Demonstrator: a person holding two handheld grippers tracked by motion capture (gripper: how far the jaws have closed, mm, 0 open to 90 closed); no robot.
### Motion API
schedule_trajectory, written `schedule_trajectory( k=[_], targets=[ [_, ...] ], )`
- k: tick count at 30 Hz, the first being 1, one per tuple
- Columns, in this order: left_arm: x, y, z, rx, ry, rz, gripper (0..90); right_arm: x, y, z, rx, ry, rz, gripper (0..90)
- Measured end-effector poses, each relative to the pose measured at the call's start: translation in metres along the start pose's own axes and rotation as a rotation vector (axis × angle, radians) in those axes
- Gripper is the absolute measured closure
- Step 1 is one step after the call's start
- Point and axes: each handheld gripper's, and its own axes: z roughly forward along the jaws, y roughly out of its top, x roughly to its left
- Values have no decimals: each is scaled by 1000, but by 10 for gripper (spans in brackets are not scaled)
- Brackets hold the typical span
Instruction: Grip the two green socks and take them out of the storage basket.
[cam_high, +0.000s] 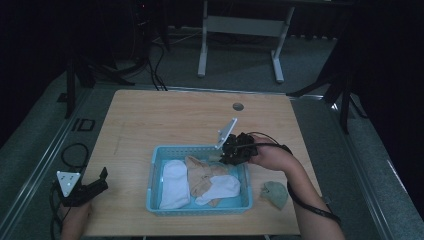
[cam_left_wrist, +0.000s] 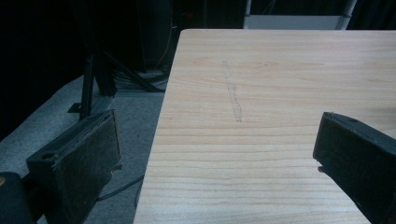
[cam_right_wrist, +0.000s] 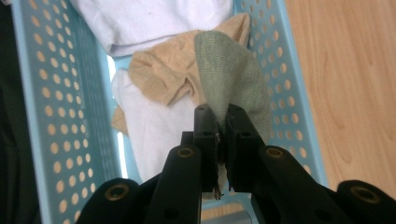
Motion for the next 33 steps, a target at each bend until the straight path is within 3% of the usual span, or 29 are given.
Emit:
schedule_trajectory(
  k=[10,16,23,33],
  targets=[
    [0,0,0,2,1,1,4,0,-8,-32,-56,-22,13,841],
    [0,0,0,3,2,0,4,-2,-21,-56,-108,-61,32,839],
    [0,0,0,3,4,2,4,-9,-45,-79,-155,-129,93,839],
    [-1,0,0,4,6,5,4,-22,-90,-87,-143,-179,203,837]
  ],
)
